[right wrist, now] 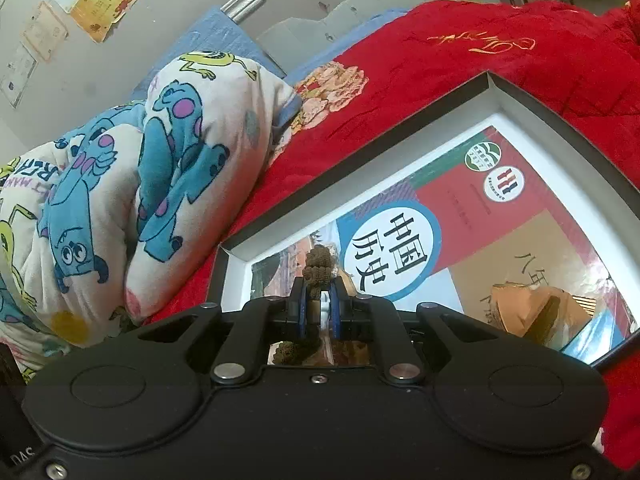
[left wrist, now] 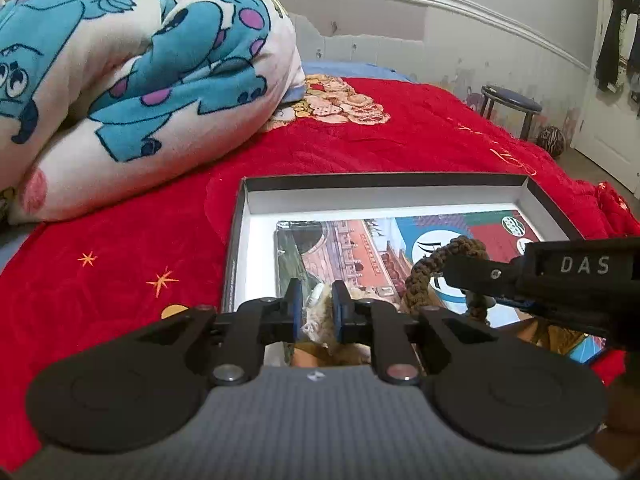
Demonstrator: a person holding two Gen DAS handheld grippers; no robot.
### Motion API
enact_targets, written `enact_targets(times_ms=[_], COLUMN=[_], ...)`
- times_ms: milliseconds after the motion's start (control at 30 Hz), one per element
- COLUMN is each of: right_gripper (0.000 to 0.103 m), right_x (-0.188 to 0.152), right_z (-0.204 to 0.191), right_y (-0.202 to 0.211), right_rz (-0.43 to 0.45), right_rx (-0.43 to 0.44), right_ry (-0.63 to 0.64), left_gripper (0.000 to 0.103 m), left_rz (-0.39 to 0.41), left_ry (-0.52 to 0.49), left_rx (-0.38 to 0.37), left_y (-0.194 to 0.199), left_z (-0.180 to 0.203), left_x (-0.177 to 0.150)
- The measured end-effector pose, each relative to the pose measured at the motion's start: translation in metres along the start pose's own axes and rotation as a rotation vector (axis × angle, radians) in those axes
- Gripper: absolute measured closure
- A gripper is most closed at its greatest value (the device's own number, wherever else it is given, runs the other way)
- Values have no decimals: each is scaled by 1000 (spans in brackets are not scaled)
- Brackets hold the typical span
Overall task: Organize objects
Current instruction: 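Open the left gripper to drop the cream scrunchie into the box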
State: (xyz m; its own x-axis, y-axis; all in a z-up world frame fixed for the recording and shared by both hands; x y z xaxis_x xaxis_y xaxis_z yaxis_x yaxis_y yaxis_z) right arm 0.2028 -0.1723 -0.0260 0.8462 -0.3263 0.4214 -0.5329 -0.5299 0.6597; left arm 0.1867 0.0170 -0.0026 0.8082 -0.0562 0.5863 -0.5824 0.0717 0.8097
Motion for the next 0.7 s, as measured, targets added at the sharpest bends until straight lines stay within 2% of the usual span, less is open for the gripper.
enact_targets(times_ms=[400,433,533,700], right_gripper=[90,90,90,88], right_x=[-1,-1,-1,-1], right_z=[2,2,4,7], right_y=[-7,-8,-10,-12], right_rz=[-34,-38,-52,-66], right_rx=[-14,-19,-14,28], right_ry=[-7,-8,-17,-40], left_gripper=[76,65,51,38], left_rz=[-20,-22,-26,-34], left_ry=[19,22,29,59], left_rx=[-9,-11,-1,-35], left_y=[-6,-6,-7,-5], left_z=[-3,-3,-3,-10], left_x=[0,-1,0,0])
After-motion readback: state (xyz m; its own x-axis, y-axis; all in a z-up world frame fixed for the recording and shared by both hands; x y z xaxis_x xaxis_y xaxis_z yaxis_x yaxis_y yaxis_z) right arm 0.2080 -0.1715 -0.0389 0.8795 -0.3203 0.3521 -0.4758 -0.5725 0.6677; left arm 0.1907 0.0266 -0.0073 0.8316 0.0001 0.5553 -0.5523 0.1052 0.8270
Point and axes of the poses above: each gripper's, at about its wrist camera, not at the fingertips, and y roughly against the way its jaws point, z to its right, x to its top, the point moved 1 cm from there along -y, roughly the way its jaws point, and after that the axes turned 15 degrees about -z, right-handed, at the moved point
